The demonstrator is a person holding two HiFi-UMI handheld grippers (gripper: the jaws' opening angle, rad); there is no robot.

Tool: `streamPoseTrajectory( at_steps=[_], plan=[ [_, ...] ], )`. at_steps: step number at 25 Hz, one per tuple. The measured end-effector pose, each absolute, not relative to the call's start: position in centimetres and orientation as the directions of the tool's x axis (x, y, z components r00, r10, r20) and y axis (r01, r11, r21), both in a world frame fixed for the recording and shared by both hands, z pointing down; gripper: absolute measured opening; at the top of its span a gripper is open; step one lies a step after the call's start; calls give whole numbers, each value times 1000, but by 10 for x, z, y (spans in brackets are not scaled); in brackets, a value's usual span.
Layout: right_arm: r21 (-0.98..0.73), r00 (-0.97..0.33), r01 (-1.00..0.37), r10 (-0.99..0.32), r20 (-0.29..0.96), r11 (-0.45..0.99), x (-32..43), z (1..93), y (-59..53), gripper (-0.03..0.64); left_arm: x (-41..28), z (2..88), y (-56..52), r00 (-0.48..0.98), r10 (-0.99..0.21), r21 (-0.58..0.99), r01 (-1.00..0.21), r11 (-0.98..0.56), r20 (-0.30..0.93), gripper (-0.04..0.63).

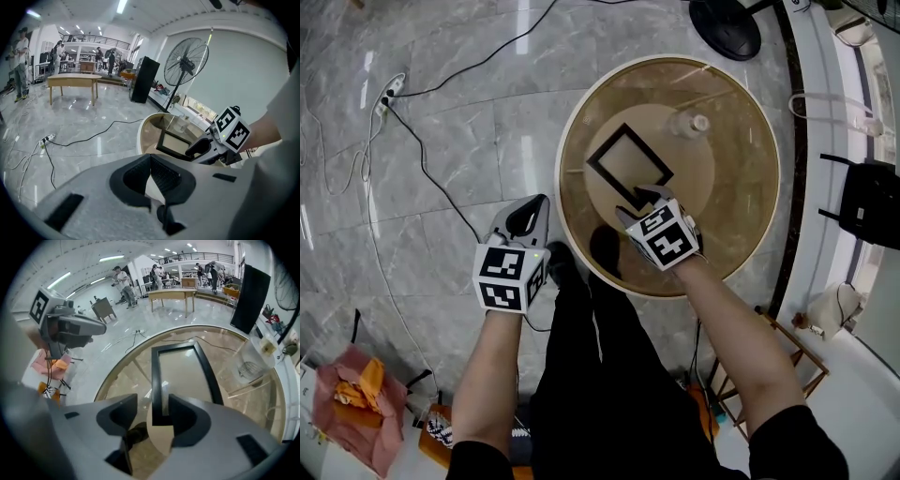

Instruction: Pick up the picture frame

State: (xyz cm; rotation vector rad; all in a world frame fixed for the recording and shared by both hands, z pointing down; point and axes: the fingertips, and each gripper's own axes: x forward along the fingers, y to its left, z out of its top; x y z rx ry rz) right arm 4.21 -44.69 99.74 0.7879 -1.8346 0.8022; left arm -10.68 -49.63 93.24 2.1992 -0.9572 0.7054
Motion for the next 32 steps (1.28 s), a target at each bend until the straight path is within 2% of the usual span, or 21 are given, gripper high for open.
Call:
streamPoseTrajectory(
  at_steps=[9, 13, 17, 18, 26, 32],
  plan=[
    [-115, -255, -744, -121, 959, 659, 48, 1002, -454, 126, -101, 931, -489, 604, -434, 347, -769, -537, 668, 2],
    [-124, -238, -750, -90, 967, 650, 47, 1004, -455, 118, -105, 934, -487, 599, -439, 349, -776, -525, 670, 2],
    [-67, -196, -740, -121, 973, 669, 44, 1005, -455, 106, -108, 934, -483, 598, -441, 356, -780, -515, 670, 2],
    [-55, -190, -739, -130, 973, 671, 42, 1005, -455, 67, -109, 934, -482, 597, -440, 357, -780, -514, 671, 2],
    [-46, -173, -751, -129, 976, 659, 44, 1004, -455, 63, -122, 916, -474, 593, -438, 347, -781, -520, 676, 2],
    [-46, -185, -758, -147, 972, 651, 50, 957, -453, 63, -128, 868, -473, 608, -435, 344, -765, -544, 664, 2]
  ],
)
